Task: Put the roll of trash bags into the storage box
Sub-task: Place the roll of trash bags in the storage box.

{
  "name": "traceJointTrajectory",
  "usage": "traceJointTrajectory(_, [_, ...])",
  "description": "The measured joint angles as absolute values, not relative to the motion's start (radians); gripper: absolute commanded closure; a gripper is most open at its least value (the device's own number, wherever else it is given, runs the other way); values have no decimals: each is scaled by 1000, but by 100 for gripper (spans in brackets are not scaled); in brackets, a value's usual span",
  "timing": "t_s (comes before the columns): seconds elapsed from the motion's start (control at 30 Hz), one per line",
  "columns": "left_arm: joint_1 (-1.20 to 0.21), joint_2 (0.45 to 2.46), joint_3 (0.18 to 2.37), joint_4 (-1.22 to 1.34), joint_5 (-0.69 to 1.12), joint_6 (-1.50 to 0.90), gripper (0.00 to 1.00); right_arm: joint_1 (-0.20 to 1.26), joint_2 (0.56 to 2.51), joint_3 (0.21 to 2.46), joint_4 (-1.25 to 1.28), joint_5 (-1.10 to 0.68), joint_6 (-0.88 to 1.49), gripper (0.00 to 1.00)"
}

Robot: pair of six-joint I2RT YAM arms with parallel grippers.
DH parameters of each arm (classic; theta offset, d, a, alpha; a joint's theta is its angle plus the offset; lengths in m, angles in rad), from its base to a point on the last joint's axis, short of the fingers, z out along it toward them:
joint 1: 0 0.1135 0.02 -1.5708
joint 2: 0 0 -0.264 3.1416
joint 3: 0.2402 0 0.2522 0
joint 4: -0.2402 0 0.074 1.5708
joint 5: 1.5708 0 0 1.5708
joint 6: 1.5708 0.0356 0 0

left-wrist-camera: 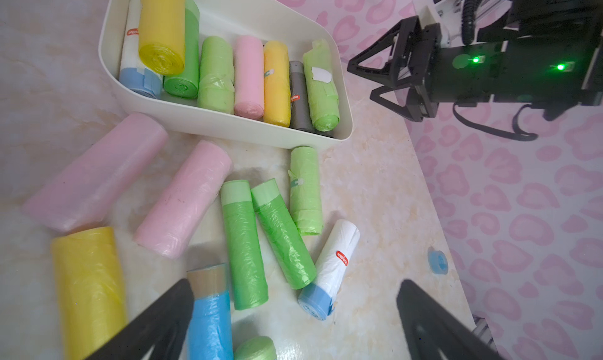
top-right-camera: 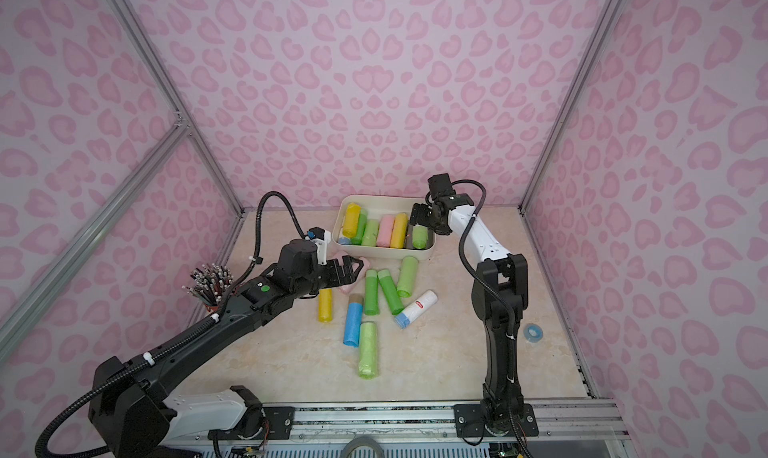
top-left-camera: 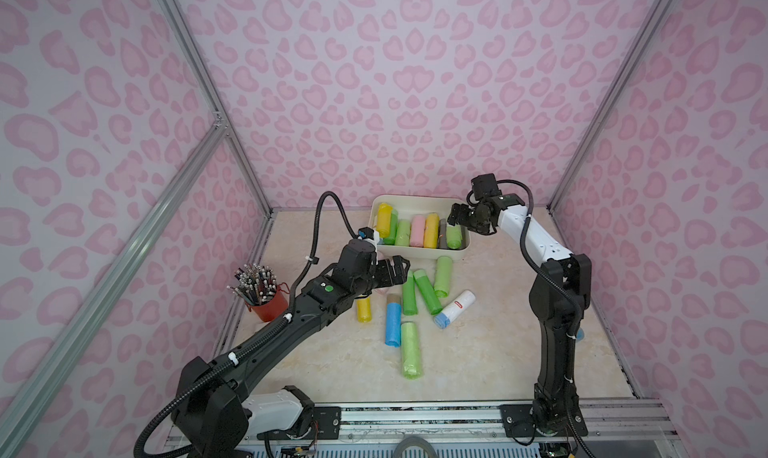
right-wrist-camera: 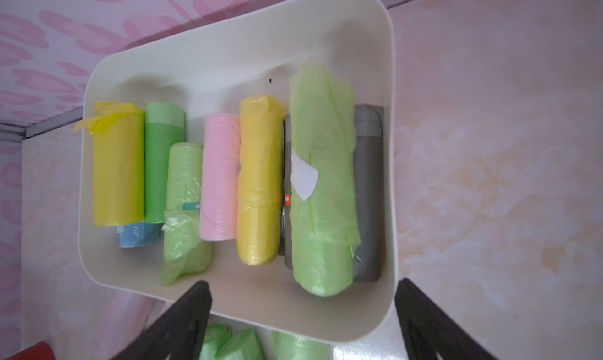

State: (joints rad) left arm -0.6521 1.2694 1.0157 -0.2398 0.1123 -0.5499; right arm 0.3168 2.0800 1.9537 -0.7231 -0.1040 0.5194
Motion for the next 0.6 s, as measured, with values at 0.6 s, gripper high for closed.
traceJointTrajectory(0.6, [-827,1214,940,-240,-16,-628,0,344,1316,1166,-604,-105,550,11])
